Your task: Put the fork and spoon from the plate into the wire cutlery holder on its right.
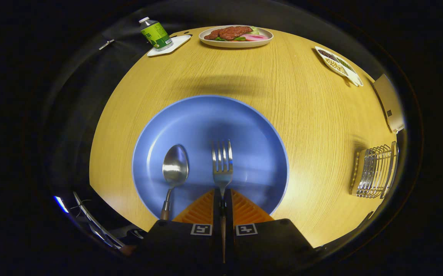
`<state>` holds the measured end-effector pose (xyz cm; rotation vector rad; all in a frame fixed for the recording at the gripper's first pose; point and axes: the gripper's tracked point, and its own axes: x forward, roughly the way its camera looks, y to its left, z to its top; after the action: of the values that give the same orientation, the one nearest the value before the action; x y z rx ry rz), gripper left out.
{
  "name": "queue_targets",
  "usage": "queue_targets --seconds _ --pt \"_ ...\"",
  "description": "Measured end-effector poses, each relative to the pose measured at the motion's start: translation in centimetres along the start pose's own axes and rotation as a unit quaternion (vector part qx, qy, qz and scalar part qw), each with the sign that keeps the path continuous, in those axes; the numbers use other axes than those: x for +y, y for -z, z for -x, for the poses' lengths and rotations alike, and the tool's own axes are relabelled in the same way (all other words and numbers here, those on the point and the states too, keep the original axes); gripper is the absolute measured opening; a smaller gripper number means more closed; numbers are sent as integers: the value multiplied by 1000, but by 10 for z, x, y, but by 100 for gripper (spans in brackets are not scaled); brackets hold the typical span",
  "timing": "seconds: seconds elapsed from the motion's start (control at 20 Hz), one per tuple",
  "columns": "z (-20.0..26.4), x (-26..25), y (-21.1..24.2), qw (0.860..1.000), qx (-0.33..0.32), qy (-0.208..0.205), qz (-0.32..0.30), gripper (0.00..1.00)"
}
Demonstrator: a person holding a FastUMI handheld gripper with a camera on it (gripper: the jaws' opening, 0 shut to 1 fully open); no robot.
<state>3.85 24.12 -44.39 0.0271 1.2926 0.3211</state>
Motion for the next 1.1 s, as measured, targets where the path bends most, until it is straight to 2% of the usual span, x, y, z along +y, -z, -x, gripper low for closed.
queue_targets --seconds 0.15,0.5,0.85,1.1 --pt "9 -1 -4 1000 -13 -12 9 8" --pt "48 0 -20 998 -45 -51 -14 8" --pt "114 -14 -35 992 -82 -97 -28 8" --pt "161 -46 -34 989 -99 -104 -25 8"
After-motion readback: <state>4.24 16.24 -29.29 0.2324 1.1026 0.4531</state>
